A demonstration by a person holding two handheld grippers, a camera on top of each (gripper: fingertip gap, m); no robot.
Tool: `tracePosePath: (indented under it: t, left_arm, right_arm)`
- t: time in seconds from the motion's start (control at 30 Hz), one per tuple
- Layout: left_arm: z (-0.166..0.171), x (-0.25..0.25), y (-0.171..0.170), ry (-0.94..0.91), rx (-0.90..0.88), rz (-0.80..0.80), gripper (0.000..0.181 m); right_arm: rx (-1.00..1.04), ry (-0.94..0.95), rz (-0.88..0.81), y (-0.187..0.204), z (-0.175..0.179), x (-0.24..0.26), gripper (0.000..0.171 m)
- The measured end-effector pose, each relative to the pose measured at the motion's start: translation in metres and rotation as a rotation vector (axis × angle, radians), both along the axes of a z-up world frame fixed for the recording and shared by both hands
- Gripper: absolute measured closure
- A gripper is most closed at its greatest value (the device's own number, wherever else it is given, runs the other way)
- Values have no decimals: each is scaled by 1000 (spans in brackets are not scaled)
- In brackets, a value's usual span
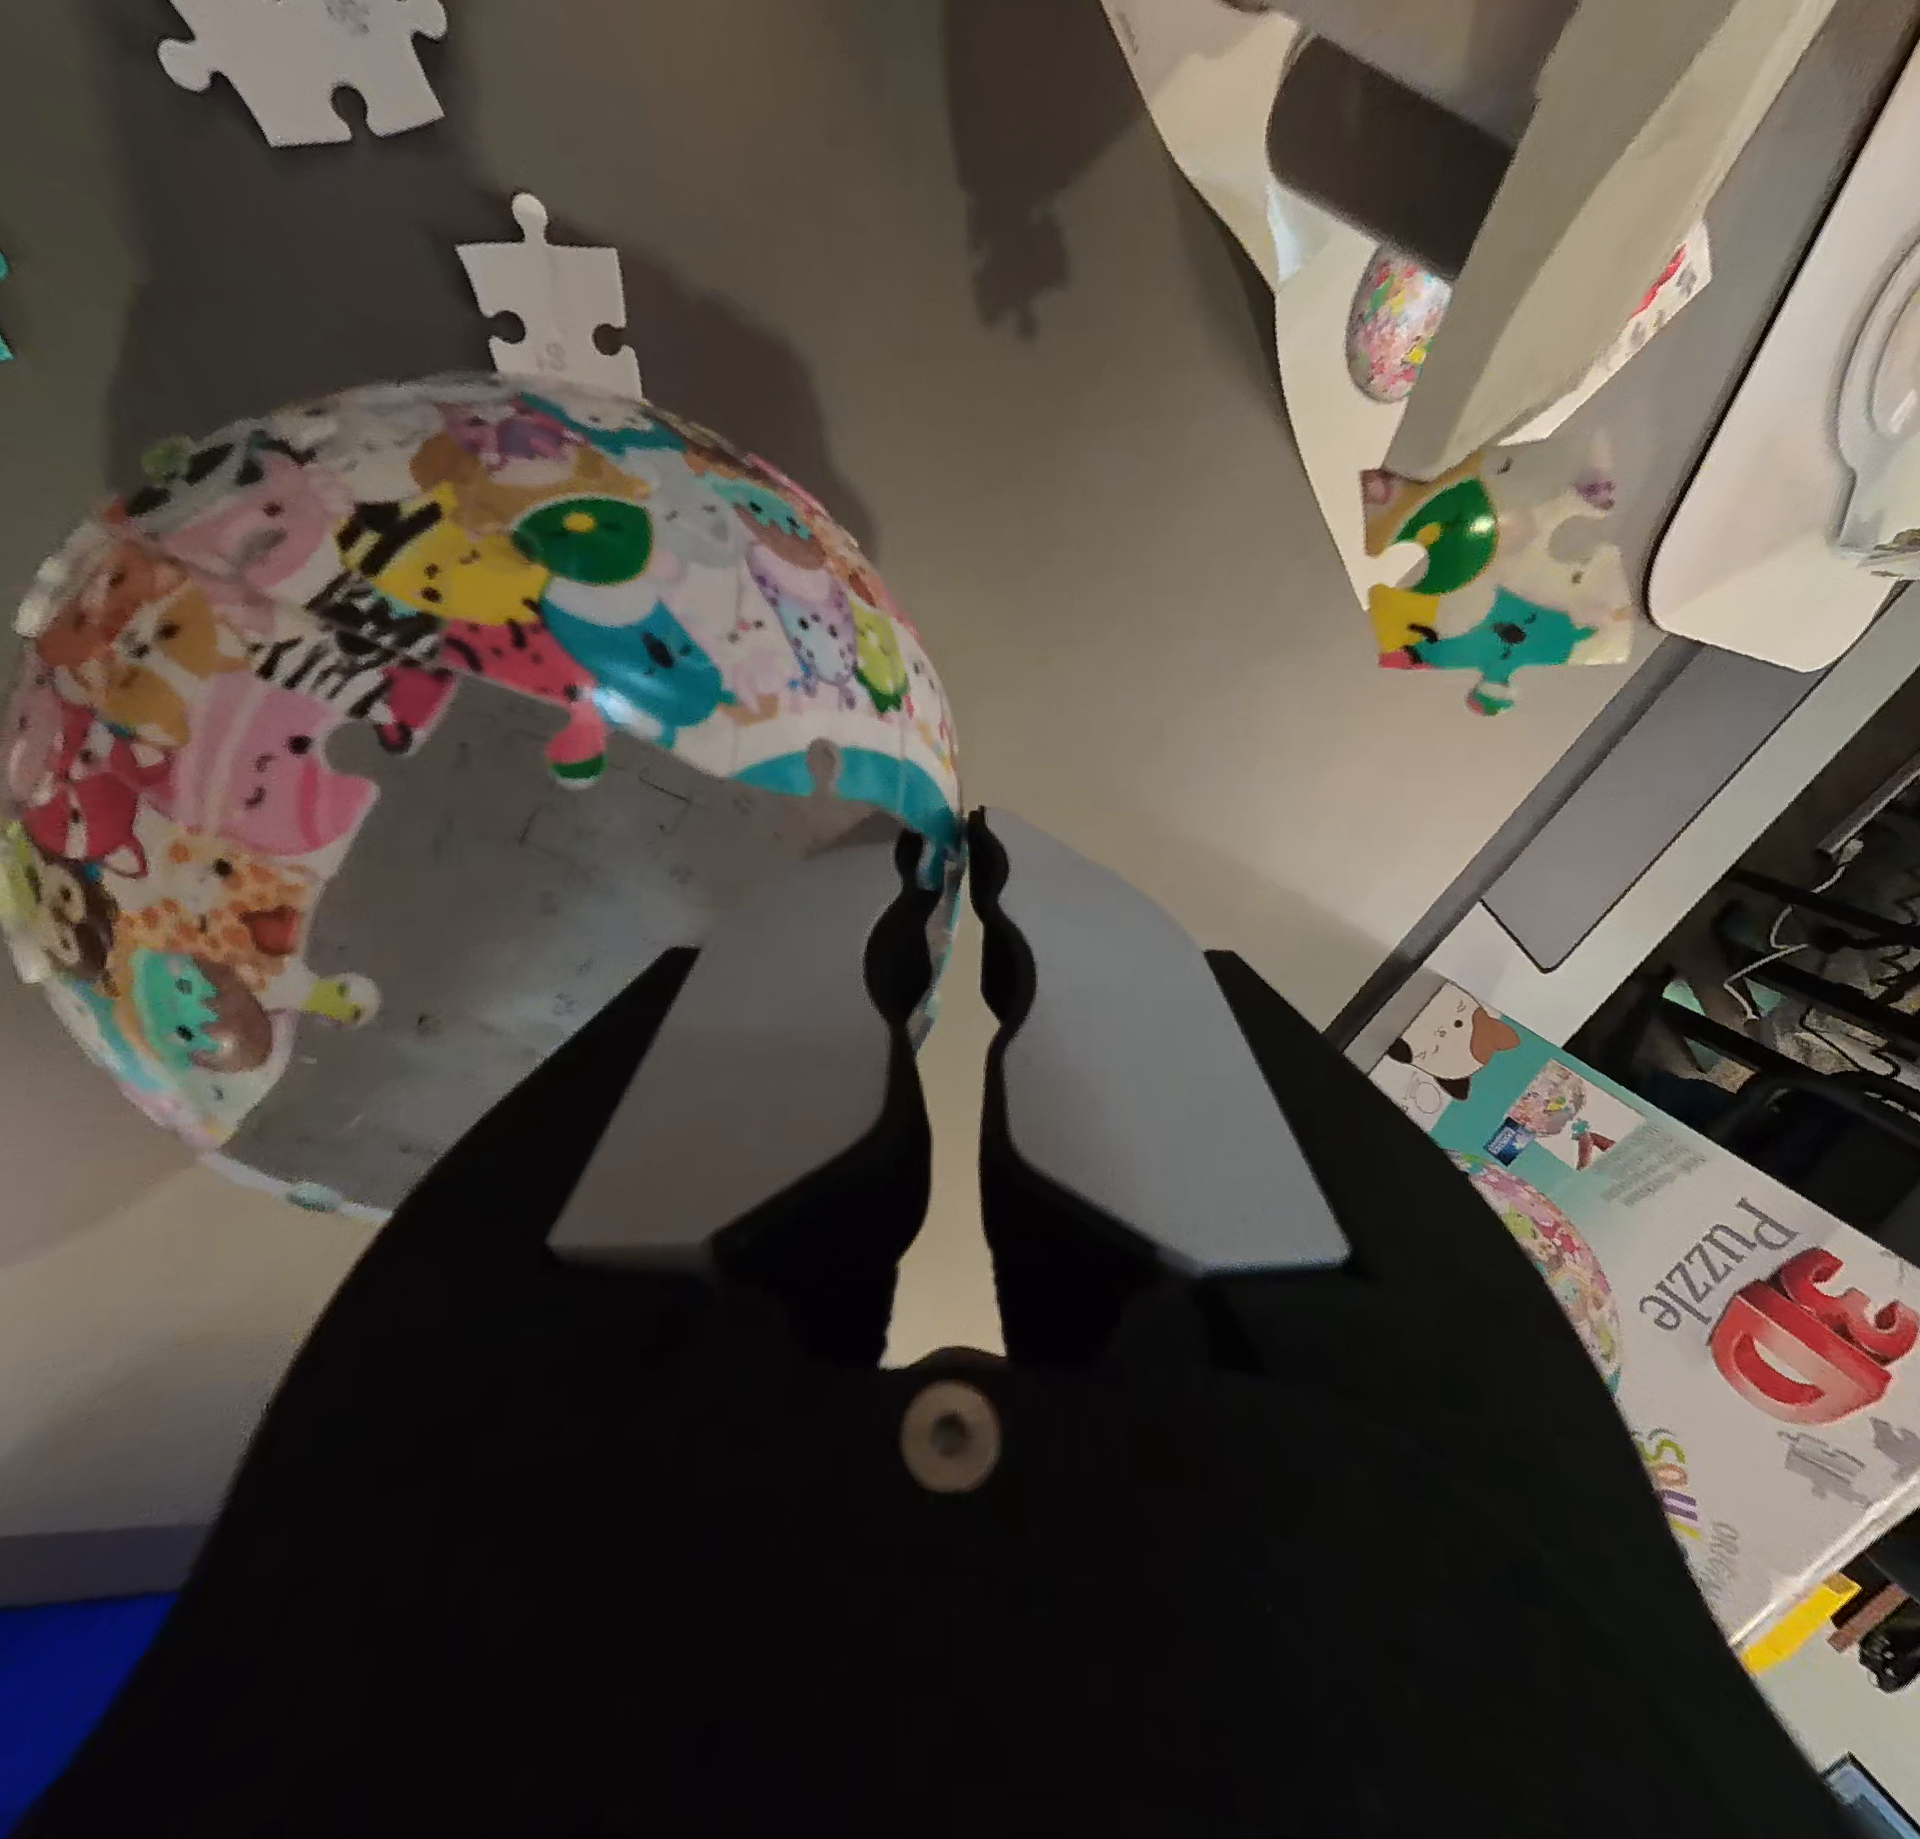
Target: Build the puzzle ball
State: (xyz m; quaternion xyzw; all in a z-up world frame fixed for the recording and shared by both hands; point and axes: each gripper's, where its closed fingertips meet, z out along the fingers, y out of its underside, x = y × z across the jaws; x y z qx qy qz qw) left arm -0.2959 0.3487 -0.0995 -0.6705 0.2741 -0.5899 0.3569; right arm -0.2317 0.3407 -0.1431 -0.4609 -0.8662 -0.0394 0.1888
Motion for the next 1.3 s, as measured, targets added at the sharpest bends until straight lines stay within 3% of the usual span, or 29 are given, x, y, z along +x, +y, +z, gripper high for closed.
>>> tracePosePath:
  t: [1.23,1.3]
  left_arm:
    - [2,-2,1,-4,2,8,180]
    - [4,-3,0,-6,2,8,180]
  right_arm:
    - [-12,-20,-57,1,-4,5,167]
    - [12,-7,-66,3,0,7,153]
